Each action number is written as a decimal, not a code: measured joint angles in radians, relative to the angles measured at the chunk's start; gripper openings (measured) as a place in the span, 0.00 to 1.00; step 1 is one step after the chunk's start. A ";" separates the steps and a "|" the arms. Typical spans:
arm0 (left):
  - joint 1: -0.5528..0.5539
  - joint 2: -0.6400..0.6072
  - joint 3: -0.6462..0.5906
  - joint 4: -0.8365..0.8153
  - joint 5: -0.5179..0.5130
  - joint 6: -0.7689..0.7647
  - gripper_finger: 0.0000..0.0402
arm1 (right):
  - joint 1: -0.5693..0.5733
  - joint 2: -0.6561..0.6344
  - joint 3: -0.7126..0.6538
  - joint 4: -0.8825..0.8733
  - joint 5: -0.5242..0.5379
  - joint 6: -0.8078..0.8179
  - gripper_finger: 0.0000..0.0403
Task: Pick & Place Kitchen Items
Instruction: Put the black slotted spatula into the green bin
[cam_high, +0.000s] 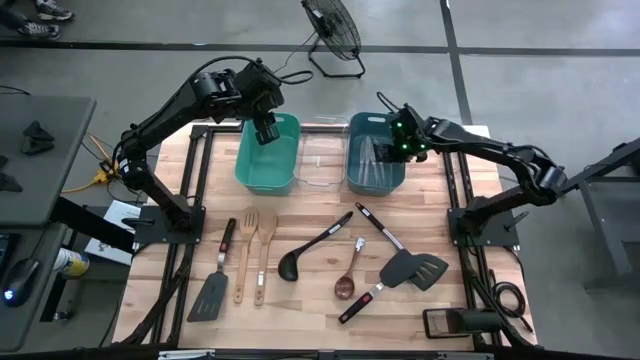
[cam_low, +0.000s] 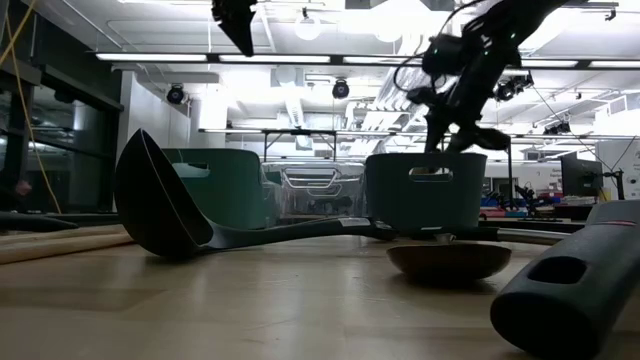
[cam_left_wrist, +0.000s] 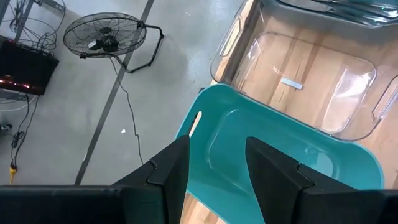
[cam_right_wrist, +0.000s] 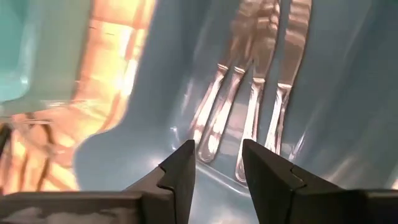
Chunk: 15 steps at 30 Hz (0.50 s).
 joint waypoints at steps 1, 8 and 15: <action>0.000 0.000 0.000 0.000 0.000 -0.003 0.38 | 0.000 -0.016 0.000 0.001 0.001 -0.004 0.30; 0.000 0.000 0.000 0.001 0.003 -0.022 0.38 | 0.000 -0.125 0.000 0.009 -0.003 -0.063 0.29; 0.000 0.000 0.000 0.001 0.005 -0.034 0.38 | 0.002 -0.203 0.000 0.007 -0.036 -0.109 0.29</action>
